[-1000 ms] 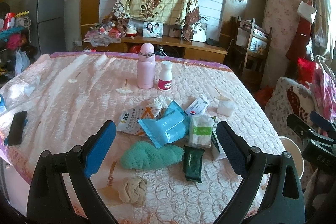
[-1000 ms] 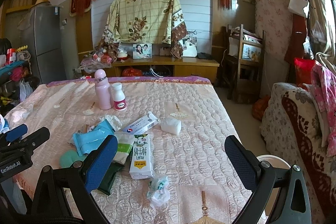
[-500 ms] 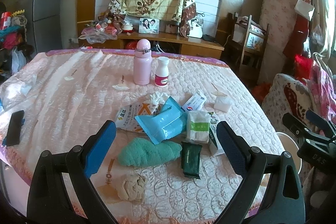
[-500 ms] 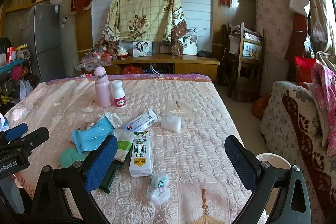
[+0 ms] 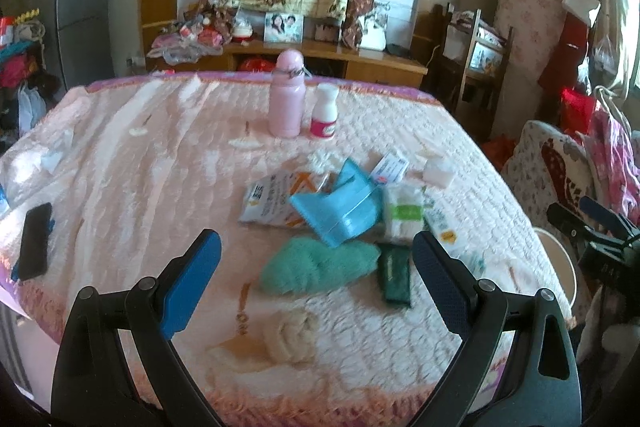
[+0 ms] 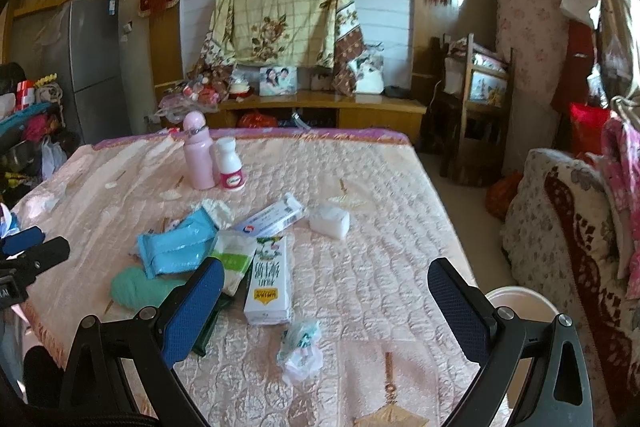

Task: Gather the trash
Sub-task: 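Grasp crumpled beige paper with left tool while right tool grasps clear plastic wrapper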

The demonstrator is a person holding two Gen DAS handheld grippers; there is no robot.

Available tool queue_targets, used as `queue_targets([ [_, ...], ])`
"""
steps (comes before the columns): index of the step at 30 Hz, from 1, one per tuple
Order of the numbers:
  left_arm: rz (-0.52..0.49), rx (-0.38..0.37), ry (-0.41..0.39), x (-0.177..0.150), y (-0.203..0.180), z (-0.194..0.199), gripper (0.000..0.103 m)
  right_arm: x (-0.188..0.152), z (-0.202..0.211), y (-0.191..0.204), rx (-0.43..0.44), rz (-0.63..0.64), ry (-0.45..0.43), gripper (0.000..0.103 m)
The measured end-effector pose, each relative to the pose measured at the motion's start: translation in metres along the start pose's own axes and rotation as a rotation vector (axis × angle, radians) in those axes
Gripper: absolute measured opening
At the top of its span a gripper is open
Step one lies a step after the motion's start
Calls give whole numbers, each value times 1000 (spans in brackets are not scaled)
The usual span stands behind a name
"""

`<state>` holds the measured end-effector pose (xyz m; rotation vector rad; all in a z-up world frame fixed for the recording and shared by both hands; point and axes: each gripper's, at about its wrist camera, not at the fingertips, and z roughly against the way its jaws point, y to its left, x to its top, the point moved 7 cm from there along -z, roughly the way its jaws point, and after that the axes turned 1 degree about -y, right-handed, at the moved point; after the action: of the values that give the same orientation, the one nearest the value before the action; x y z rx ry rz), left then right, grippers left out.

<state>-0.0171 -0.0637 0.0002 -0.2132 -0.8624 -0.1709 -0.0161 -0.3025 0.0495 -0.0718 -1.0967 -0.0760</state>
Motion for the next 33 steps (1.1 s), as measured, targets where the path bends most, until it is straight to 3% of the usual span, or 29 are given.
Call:
queue_targets([
  [1,-2,6,17,-4,6,-1,96,-6,-3,0,12,-17,90,101],
  [9,-24,8,147,-48,28,-23,96,-54,-41,10,99,33,265,101],
  [13,-23,-14,232,-75,28,-45,96,-77,-60,7,137,-11,359,88],
  [18,-42,18,257,-87,26,-64,94,-94,-85,13,189,-62,444,79],
  [20,-39,3,270,-89,24,-73,83,-99,-94,17,191,-51,464,68],
  [22,-55,-5,307,-93,20,-84,67,-105,-105,19,191,-58,496,49],
  [24,-68,-10,342,-100,18,-93,37,-108,-110,15,193,-86,501,40],
  [25,-61,-32,357,-102,17,-96,31,-105,-108,13,191,-90,495,32],
  [33,-71,-132,310,-81,-10,-81,27,-79,-79,-4,228,-115,415,27],
])
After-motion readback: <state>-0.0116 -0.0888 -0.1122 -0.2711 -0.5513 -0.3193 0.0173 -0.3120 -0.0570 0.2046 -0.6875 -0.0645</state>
